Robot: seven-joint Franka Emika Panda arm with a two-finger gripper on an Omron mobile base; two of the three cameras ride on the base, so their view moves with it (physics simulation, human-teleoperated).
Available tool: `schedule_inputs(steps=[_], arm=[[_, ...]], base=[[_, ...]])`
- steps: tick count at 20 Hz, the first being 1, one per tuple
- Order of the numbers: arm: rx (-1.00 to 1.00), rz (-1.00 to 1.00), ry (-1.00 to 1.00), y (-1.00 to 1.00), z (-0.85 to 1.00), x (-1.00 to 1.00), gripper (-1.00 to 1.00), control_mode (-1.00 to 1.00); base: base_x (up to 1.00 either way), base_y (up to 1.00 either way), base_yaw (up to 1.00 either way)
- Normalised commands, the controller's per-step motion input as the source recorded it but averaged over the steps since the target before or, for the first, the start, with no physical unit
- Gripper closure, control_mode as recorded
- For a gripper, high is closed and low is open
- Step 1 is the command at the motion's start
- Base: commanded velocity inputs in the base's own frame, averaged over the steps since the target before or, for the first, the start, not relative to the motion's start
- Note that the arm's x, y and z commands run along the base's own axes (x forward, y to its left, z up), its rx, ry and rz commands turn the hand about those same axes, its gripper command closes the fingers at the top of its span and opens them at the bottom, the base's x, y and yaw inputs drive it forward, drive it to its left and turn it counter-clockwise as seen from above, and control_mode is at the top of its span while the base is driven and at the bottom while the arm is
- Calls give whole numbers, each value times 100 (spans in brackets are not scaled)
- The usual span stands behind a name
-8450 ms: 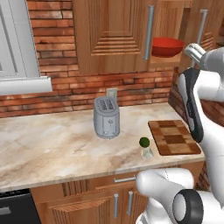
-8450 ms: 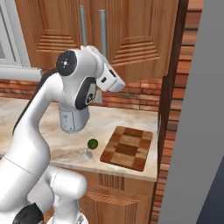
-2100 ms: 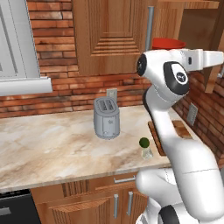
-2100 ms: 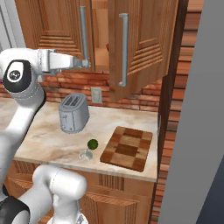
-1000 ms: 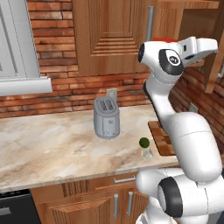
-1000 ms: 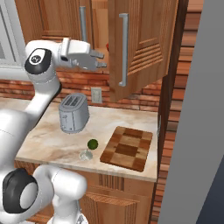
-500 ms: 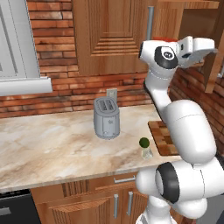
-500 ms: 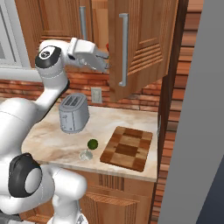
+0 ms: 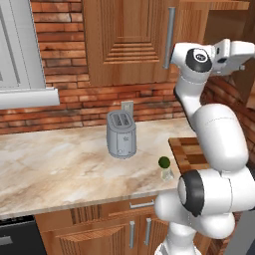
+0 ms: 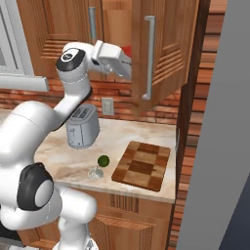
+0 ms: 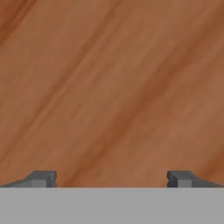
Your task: Open the cabinet. Place the bowl and condiment on the counter. Then place the lime and garlic on the cutting board.
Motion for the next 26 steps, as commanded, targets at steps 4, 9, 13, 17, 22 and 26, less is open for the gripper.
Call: schedule_inputs(steps=[4, 9, 13, 17, 22, 26], arm=[[0, 3, 0, -39, -2, 7, -100, -100], [0, 24, 7, -34, -12, 20, -100, -100], [0, 32, 9, -33, -18, 21, -100, -100], [0, 33, 8, -34, -16, 19, -100, -100], [0, 31, 6, -36, -12, 19, -100, -100], [0, 29, 8, -30, -12, 29, -100, -100]], base=[[0, 0, 0], [0, 0, 0], [0, 0, 0], [0, 0, 0], [0, 0, 0], [0, 0, 0]])
